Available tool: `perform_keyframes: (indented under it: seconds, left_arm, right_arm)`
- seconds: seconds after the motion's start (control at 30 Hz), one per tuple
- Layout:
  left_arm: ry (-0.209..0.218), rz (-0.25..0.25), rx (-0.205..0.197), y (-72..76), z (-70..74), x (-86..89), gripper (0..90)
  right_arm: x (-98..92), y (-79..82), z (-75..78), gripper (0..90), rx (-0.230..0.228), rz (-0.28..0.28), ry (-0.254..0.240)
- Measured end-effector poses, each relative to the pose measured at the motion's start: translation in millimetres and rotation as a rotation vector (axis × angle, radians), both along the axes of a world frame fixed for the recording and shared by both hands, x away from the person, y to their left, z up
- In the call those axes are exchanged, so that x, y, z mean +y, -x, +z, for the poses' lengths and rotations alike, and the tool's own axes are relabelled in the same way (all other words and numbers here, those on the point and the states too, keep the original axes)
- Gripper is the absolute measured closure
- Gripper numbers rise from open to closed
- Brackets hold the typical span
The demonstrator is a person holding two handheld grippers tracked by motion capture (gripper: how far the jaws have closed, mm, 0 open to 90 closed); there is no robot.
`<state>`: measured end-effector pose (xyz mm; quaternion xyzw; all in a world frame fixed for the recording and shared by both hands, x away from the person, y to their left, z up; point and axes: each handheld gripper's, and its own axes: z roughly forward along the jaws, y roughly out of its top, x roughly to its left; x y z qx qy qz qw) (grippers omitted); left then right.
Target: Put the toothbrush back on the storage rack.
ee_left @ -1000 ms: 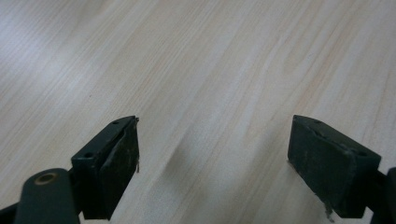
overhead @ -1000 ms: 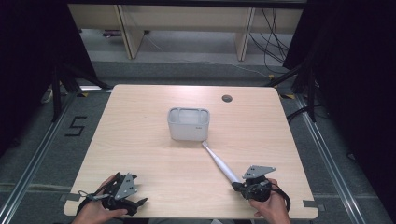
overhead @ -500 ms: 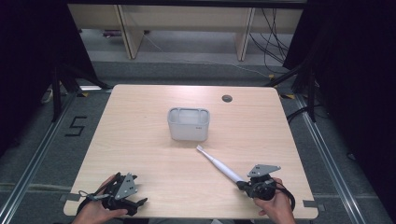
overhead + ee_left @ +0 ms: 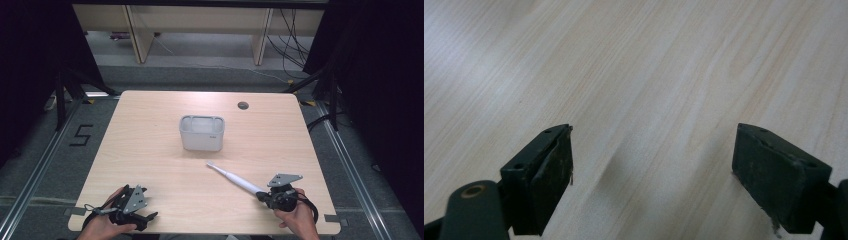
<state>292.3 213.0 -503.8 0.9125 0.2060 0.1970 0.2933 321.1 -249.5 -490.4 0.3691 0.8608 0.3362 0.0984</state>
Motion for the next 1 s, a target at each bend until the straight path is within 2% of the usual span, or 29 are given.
perform_keyframes:
  seconds: [0.03,0.07,0.1,0.13,0.17,0.2,0.23,0.27,0.3,0.33,0.37,0.43,0.47,0.53,0.57,0.6,0.63,0.67,0.7,0.73,0.8,0.83,0.9,0.97,1.0]
  left_arm:
    - [0.008,0.003,-0.001,0.4,-0.3,-0.5,16.3]
    - [-0.003,-0.005,-0.002,0.2,0.3,-0.1,16.3]
    - [-0.006,-0.004,-0.003,0.0,0.3,0.0,16.4]
    - [0.01,0.006,-0.002,0.3,-0.5,-0.5,16.4]
    - [-0.003,0.0,-0.001,-0.2,0.1,0.2,16.4]
    - [-0.001,0.0,-0.001,0.0,0.2,0.1,16.3]
    - [-0.001,0.002,-0.006,0.1,0.1,-0.1,16.3]
    - [0.017,0.011,-0.007,0.5,-0.6,-0.7,16.4]
    - [-0.005,-0.002,-0.004,0.0,1.0,0.5,16.3]
    - [-0.001,0.001,-0.005,-0.3,0.8,0.6,16.3]
    - [-0.001,0.001,-0.005,-0.4,0.8,0.5,16.3]
    - [-0.001,0.002,-0.006,0.0,0.2,-0.2,16.3]
    - [0.01,0.005,-0.001,0.4,-0.5,-0.6,16.4]
    - [-0.001,0.002,0.0,-0.2,-0.4,-0.1,16.4]
    - [0.0,0.002,0.0,-0.2,-0.2,-0.1,16.3]
    - [0.001,0.001,-0.001,-0.2,0.0,-0.1,16.4]
    - [0.0,0.001,-0.001,-0.4,0.0,0.1,16.3]
    - [-0.002,0.003,0.0,-0.7,-0.3,0.3,16.4]
    - [-0.024,-0.011,0.036,-1.6,2.2,1.2,16.4]
    - [-0.016,0.016,-0.009,0.0,-0.1,-0.2,16.3]
    - [-0.015,0.013,-0.009,0.4,0.2,-0.5,16.4]
    - [-0.017,0.015,-0.011,-0.1,0.2,0.0,16.4]
    - [-0.017,0.015,-0.011,-0.1,0.3,0.0,16.3]
    - [-0.009,0.003,0.001,-0.3,0.4,0.1,16.4]
    - [-0.002,0.0,0.003,-0.6,-0.3,0.1,16.4]
  right_arm:
    - [0.5,1.3,1.0,89.5,0.025,-0.018,-0.011]
    - [-0.3,1.1,2.0,89.5,0.033,-0.011,-0.004]
    - [-0.5,0.8,1.9,89.5,0.03,-0.009,-0.004]
    - [-0.5,0.7,2.0,89.2,0.029,-0.006,-0.004]
    - [-0.9,-0.1,1.3,88.8,0.014,0.003,0.001]
    - [-0.1,1.1,2.9,87.8,0.032,-0.012,-0.004]
    - [-0.2,-0.7,2.0,85.3,0.004,0.021,-0.008]
    - [1.5,2.0,5.3,79.7,0.033,-0.002,-0.009]
    - [5.1,3.1,10.8,69.2,0.024,-0.016,-0.026]
    - [5.1,3.1,10.8,69.2,0.024,-0.016,-0.026]
    - [7.1,-0.1,17.7,63.7,-0.036,0.02,-0.011]
    - [9.3,0.1,21.0,62.5,-0.034,0.013,-0.01]
    - [11.2,-0.6,26.5,60.7,-0.033,0.009,0.018]
    - [15.3,-5.3,31.8,55.8,-0.058,0.029,0.068]
    - [17.9,-5.9,32.1,53.6,-0.057,0.021,0.07]
    - [19.1,-8.7,34.4,52.9,-0.043,0.032,0.094]
    - [21.6,-10.8,35.0,52.6,-0.05,0.045,0.108]
    - [23.7,-11.9,37.0,51.7,-0.039,0.039,0.12]
    - [26.1,-13.9,37.4,50.7,-0.034,0.041,0.119]
    - [27.9,-16.5,37.7,50.3,-0.036,0.049,0.135]
    - [32.1,-20.8,39.8,47.4,-0.005,0.054,0.162]
    - [35.0,-25.6,39.4,46.7,-0.008,0.07,0.181]
    - [36.9,-27.8,39.1,46.2,-0.007,0.07,0.181]
    - [42.4,-34.0,38.6,43.8,0.037,0.08,0.205]
    - [42.4,-34.0,38.6,43.8,0.037,0.08,0.205]
